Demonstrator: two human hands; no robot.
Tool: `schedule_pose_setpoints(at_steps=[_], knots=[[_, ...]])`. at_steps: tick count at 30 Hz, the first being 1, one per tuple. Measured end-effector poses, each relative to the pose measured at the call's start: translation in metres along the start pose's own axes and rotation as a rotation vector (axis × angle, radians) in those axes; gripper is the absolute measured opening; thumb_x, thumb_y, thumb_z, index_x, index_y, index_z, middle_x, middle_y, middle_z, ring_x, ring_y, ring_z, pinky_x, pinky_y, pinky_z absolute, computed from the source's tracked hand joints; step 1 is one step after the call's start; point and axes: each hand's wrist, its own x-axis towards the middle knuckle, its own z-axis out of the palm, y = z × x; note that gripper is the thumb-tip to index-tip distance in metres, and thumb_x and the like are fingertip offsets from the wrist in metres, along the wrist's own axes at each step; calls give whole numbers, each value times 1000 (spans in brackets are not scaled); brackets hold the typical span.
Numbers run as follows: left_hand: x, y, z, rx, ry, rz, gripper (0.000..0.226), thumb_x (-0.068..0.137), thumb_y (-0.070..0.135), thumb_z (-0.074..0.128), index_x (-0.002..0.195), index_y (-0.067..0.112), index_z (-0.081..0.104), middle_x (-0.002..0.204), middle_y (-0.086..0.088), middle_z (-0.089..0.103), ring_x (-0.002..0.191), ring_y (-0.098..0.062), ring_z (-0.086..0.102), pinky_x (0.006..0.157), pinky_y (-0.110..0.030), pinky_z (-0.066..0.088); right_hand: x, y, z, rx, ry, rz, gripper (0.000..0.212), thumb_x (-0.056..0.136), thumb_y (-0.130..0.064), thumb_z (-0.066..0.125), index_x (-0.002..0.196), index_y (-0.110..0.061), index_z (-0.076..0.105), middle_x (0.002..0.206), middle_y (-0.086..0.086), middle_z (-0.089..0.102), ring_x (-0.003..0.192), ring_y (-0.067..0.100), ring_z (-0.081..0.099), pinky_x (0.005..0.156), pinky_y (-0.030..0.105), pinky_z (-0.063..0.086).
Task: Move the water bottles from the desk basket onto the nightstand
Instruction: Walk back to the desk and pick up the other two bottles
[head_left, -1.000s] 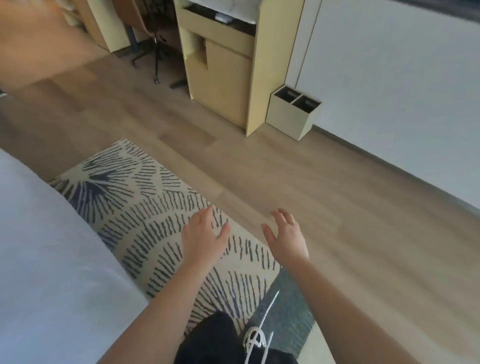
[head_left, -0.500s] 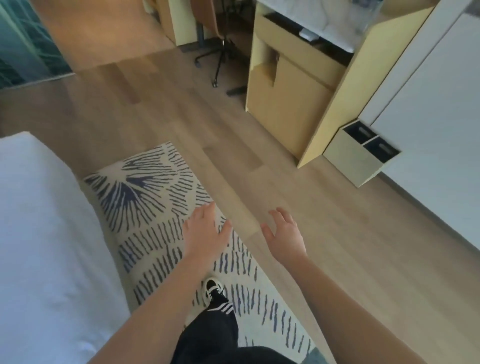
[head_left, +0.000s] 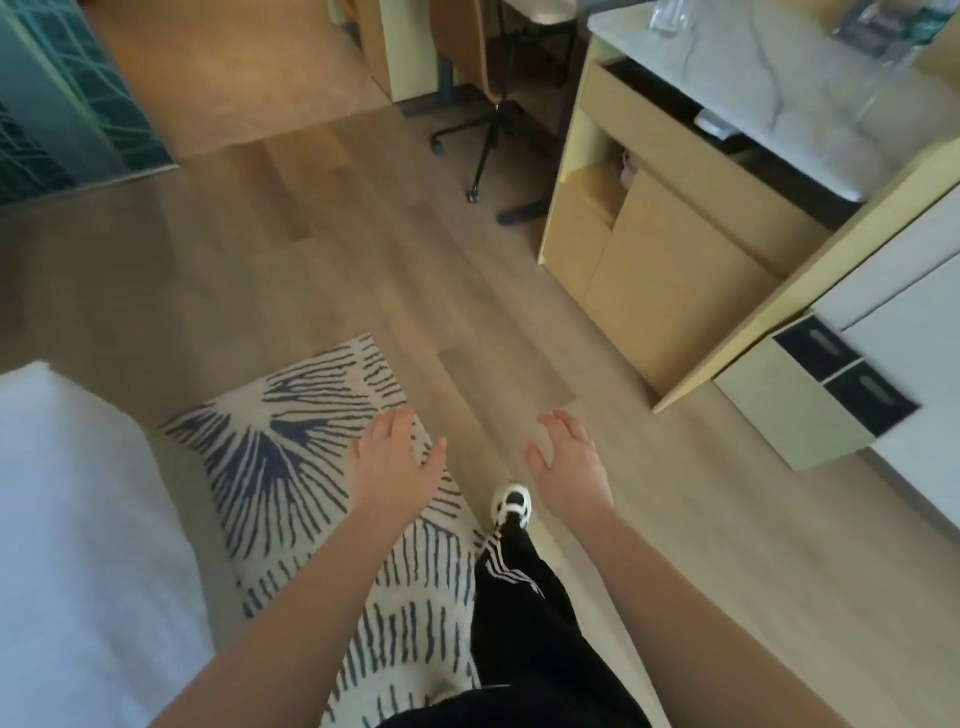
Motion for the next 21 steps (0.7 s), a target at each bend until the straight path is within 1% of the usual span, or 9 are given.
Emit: schedule_pose_setpoints(at_steps=[4,8,10,13,16,21], knots=[[120,19,-5,-16,20,6,64,98,49,40,150,15,27,158,-5,27,146,-22,20,117,-47,16,119,-3,-6,21,5,-5,48,96,-39,48,138,-17,45,151,4,35,134,26,36,104,36,35],[251,50,-20,27,49,-32,65,96,53,40,147,13,33,155,-7,32,143,-24,27,116,-49,18,249,-17,-22,6,-73,-43,48,96,-38,48,139,-17,43,152,3,32,135,25,35,106,36,35],[308,67,-32,36,48,-43,67,96,54,39,147,13,31,155,-8,33,141,-25,29,115,-49,19,310,-26,-39,-16,-97,-56,48,97,-37,48,140,-16,42,154,5,30,138,25,32,108,38,33],[385,93,-56,2,102,-43,67,94,54,42,148,15,31,152,-8,37,139,-26,34,114,-47,22,396,-45,-68,-19,-62,-46,49,96,-36,47,140,-15,42,154,4,29,139,24,29,108,39,33],[451,114,-76,-41,154,-42,68,93,53,45,149,16,32,153,-7,36,140,-25,33,114,-46,22,470,-65,-92,-20,-21,-48,49,96,-38,48,140,-16,42,154,4,31,139,23,32,110,36,31],[559,132,-98,-80,159,-44,68,94,53,45,150,18,30,154,-6,35,142,-24,30,115,-44,20,579,-90,-108,-20,1,-49,51,96,-43,46,141,-21,41,154,2,32,138,22,34,109,37,31]])
